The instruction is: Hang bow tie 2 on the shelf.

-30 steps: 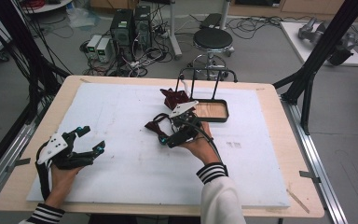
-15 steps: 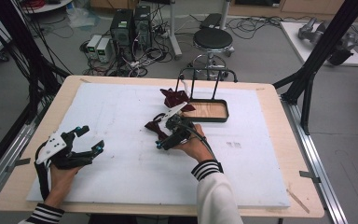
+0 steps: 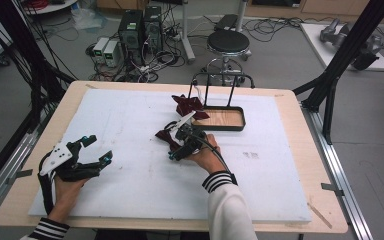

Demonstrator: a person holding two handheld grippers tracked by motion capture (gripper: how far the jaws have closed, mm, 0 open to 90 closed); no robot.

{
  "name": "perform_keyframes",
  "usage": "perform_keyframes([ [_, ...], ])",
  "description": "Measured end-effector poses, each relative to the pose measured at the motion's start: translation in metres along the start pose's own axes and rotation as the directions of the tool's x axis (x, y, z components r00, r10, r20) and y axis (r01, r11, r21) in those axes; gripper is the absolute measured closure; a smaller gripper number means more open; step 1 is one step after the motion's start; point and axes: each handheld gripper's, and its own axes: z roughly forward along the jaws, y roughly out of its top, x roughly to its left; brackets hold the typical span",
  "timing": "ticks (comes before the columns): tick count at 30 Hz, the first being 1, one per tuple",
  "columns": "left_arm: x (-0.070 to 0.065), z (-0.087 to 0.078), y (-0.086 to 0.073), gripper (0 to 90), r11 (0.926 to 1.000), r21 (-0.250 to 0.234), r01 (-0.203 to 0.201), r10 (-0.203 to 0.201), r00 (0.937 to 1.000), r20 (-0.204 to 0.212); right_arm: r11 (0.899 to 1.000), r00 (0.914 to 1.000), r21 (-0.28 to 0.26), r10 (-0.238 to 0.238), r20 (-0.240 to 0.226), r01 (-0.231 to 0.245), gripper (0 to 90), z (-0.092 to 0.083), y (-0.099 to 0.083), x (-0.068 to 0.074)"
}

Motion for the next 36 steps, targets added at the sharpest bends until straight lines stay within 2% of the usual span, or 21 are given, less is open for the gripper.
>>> perform_keyframes([
  [3, 0.001, 0.0, -0.001, 16.8, 1.0, 0.005, 0.001, -0.001, 1.0, 0.001, 1.0, 0.9999, 0.016, 0.015, -0.005, -0.015, 21.1, 0.002, -0.001, -0.001],
  [7, 0.001, 0.0, -0.001, 16.8, 1.0, 0.007, 0.0, 0.0, 1.0, 0.0, 1.0, 0.9998, 0.024, 0.013, -0.014, -0.012, 24.4, 0.005, 0.0, -0.001],
  [9, 0.001, 0.0, -0.002, 16.8, 1.0, 0.006, 0.001, -0.001, 1.0, -0.001, 0.999, 0.9999, 0.033, 0.004, -0.009, -0.004, 30.0, 0.007, 0.0, 0.0],
  [11, 0.001, 0.0, -0.002, 16.8, 1.0, 0.004, 0.002, -0.002, 1.0, -0.002, 0.999, 1.0, 0.039, -0.003, 0.001, 0.003, 31.5, 0.008, 0.0, 0.0],
  [15, 0.001, 0.0, -0.002, 16.8, 1.0, 0.003, 0.004, -0.004, 1.0, -0.002, 0.999, 0.9989, 0.048, 0.011, 0.045, -0.014, 40.6, 0.007, 0.0, -0.003],
  [21, 0.003, 0.0, -0.003, 16.8, 1.0, 0.006, 0.007, -0.007, 1.0, -0.003, 0.998, 0.9975, 0.054, 0.041, 0.058, -0.044, 51.2, 0.007, -0.001, -0.007],
  [24, 0.003, 0.0, -0.003, 16.8, 1.0, 0.007, 0.005, -0.005, 1.0, -0.002, 0.997, 0.9969, 0.062, 0.043, 0.065, -0.047, 60.7, 0.007, -0.001, -0.009],
  [26, 0.003, 0.0, -0.003, 16.8, 1.0, 0.006, 0.008, -0.008, 1.0, -0.002, 0.996, 0.995, 0.065, 0.049, 0.087, -0.055, 66.5, 0.008, 0.0, -0.009],
  [29, 0.003, 0.0, -0.003, 16.8, 0.9999, 0.005, 0.011, -0.011, 0.9999, 0.001, 0.996, 0.994, 0.064, 0.062, 0.09, -0.068, 73.5, 0.008, -0.001, -0.011],
  [31, 0.003, 0.0, -0.003, 16.8, 0.9999, 0.001, 0.013, -0.013, 0.9999, 0.004, 0.996, 0.995, 0.064, 0.054, 0.083, -0.06, 78.8, 0.008, -0.002, -0.012],
  [36, 0.003, 0.0, -0.004, 16.8, 0.9999, 0.001, 0.015, -0.015, 0.9999, 0.005, 0.997, 0.9956, 0.066, 0.045, 0.082, -0.051, 82.0, 0.007, -0.001, -0.011],
])
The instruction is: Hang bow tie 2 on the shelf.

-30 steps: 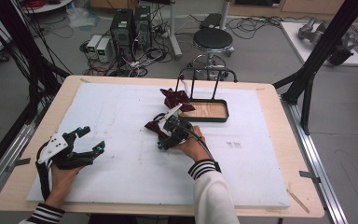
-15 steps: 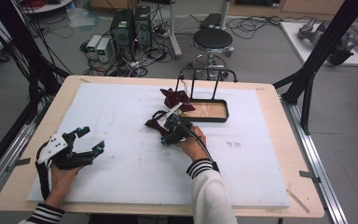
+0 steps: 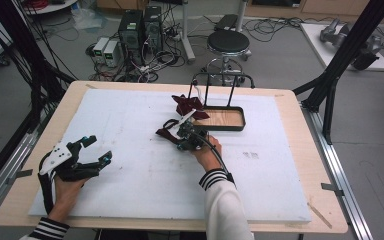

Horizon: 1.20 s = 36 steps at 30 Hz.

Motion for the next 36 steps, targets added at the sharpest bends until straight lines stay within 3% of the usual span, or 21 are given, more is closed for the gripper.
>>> perform_keyframes([
  [8, 0.0, 0.0, 0.0, 16.8, 1.0, 0.002, -0.004, 0.004, 1.0, -0.002, 1.0, 0.9998, -0.013, -0.02, -0.001, 0.02, 82.7, -0.005, 0.001, 0.002],
  [21, 0.0, 0.001, -0.001, 16.8, 1.0, 0.006, -0.004, 0.004, 1.0, -0.003, 0.994, 0.9992, -0.113, -0.02, -0.033, 0.017, 83.5, -0.025, 0.002, 0.004],
  [36, -0.002, 0.002, -0.001, 16.8, 0.9999, 0.012, -0.011, 0.011, 0.9999, 0.001, 0.963, 0.9999, -0.271, 0.002, -0.014, -0.006, 83.5, -0.061, -0.005, 0.005],
])
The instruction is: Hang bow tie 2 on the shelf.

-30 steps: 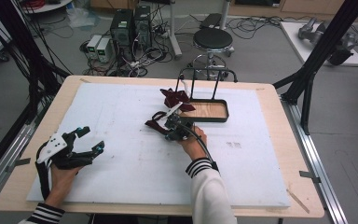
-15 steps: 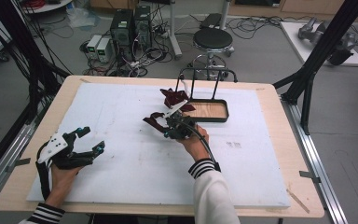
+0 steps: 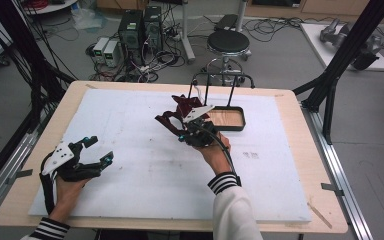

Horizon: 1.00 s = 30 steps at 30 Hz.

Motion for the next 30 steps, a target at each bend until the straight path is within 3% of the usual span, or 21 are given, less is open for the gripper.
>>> perform_keyframes([
  [4, -0.001, 0.0, 0.0, 16.8, 1.0, -0.003, 0.001, -0.001, 1.0, 0.001, 0.999, 1.0, -0.046, -0.006, 0.008, 0.007, 83.5, -0.011, 0.0, 0.0],
  [6, -0.001, 0.0, 0.0, 16.8, 1.0, -0.002, 0.001, -0.001, 1.0, 0.001, 0.996, 0.9998, -0.085, 0.014, -0.014, -0.016, 83.5, -0.017, 0.0, 0.0],
  [12, -0.001, 0.001, -0.001, 16.8, 1.0, 0.002, -0.002, 0.002, 1.0, -0.001, 0.986, 0.9995, -0.163, 0.028, -0.012, -0.03, 83.5, -0.034, -0.001, -0.003],
  [21, 0.0, 0.001, -0.001, 16.8, 1.0, 0.005, 0.0, 0.0, 1.0, 0.0, 0.969, 0.9983, -0.247, 0.044, 0.037, -0.034, 83.5, -0.059, -0.006, -0.009],
  [30, -0.002, 0.002, -0.001, 16.8, 1.0, 0.006, 0.001, -0.001, 1.0, 0.002, 0.945, 0.9942, -0.325, 0.071, 0.081, -0.041, 83.5, -0.081, -0.012, -0.012],
])
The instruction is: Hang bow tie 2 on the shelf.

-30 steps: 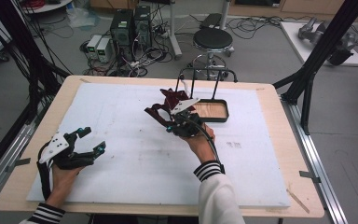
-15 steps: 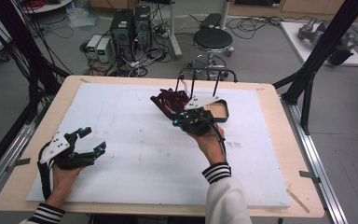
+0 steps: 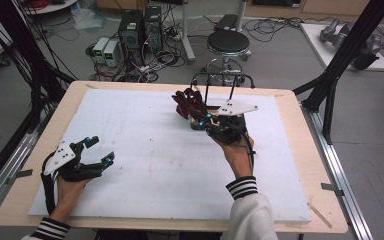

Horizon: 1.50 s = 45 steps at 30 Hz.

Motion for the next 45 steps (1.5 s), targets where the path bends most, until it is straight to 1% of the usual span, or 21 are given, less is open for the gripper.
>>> perform_keyframes([
  [3, -0.001, 0.0, 0.0, 16.8, 1.0, -0.002, 0.002, -0.002, 1.0, 0.002, 1.0, 0.9999, -0.017, 0.008, 0.013, -0.008, 83.5, -0.007, -0.001, -0.003],
  [4, -0.001, 0.0, 0.0, 16.8, 1.0, -0.002, -0.003, 0.003, 1.0, 0.002, 1.0, 0.9997, -0.019, 0.012, 0.02, -0.011, 83.5, -0.009, -0.001, -0.004],
  [6, -0.002, 0.001, 0.0, 16.8, 1.0, 0.001, 0.001, -0.001, 1.0, 0.005, 0.999, 0.9996, -0.026, 0.02, 0.021, -0.02, 83.5, -0.011, -0.002, -0.006],
  [8, -0.002, 0.001, 0.0, 16.8, 1.0, 0.004, -0.004, 0.004, 1.0, 0.006, 0.999, 0.9994, -0.035, 0.013, 0.032, -0.012, 83.5, -0.014, -0.002, -0.007],
  [10, -0.003, 0.002, 0.0, 16.8, 1.0, 0.007, -0.001, 0.0, 1.0, 0.008, 0.999, 0.9988, -0.046, 0.017, 0.046, -0.015, 83.5, -0.017, -0.003, -0.008],
  [11, -0.003, 0.002, -0.001, 16.8, 1.0, 0.008, -0.001, 0.001, 0.9999, 0.01, 0.999, 0.998, -0.045, 0.014, 0.062, -0.011, 83.5, -0.019, -0.003, -0.009],
  [14, -0.003, 0.002, -0.001, 16.8, 1.0, 0.007, -0.003, 0.003, 0.9999, 0.011, 0.999, 0.9963, -0.047, 0.028, 0.081, -0.024, 83.5, -0.022, -0.004, -0.011],
  [15, -0.003, 0.002, -0.001, 16.8, 1.0, 0.006, -0.003, 0.003, 0.9999, 0.01, 0.998, 0.996, -0.053, 0.026, 0.085, -0.021, 83.5, -0.024, -0.004, -0.012],
  [20, -0.003, 0.003, -0.001, 16.8, 1.0, 0.007, -0.002, 0.002, 0.9999, 0.011, 0.998, 0.9945, -0.058, 0.045, 0.094, -0.04, 83.5, -0.028, -0.005, -0.015],
  [21, -0.003, 0.003, -0.001, 16.8, 1.0, 0.008, -0.002, 0.002, 0.9999, 0.01, 0.998, 0.9941, -0.06, 0.04, 0.101, -0.034, 83.5, -0.029, -0.005, -0.017],
  [26, -0.004, 0.003, -0.002, 16.8, 0.9999, 0.012, -0.002, 0.002, 0.9999, 0.014, 0.996, 0.9897, -0.081, 0.045, 0.136, -0.034, 83.5, -0.035, -0.004, -0.02],
  [27, -0.004, 0.004, -0.002, 16.8, 0.9999, 0.013, -0.003, 0.003, 0.9999, 0.014, 0.996, 0.9876, -0.085, 0.042, 0.151, -0.029, 83.4, -0.036, -0.004, -0.021],
  [33, -0.003, 0.003, -0.002, 16.8, 0.9999, 0.016, -0.003, 0.002, 0.9999, 0.012, 0.993, 0.9778, -0.117, 0.033, 0.207, -0.009, 83.4, -0.039, -0.004, -0.023],
  [37, -0.004, 0.003, -0.002, 16.8, 0.9998, 0.018, -0.005, 0.004, 0.9999, 0.011, 0.99, 0.9755, -0.141, 0.049, 0.215, -0.019, 83.4, -0.037, -0.004, -0.025],
  [40, -0.003, 0.003, -0.002, 16.8, 0.9999, 0.016, -0.003, 0.003, 0.9999, 0.011, 0.988, 0.9718, -0.152, 0.058, 0.229, -0.023, 83.4, -0.034, -0.004, -0.026],
  [45, -0.002, 0.003, -0.003, 16.8, 0.9998, 0.018, -0.003, 0.003, 1.0, 0.009, 0.987, 0.966, -0.161, 0.057, 0.252, -0.016, 83.3, -0.031, -0.005, -0.03],
])
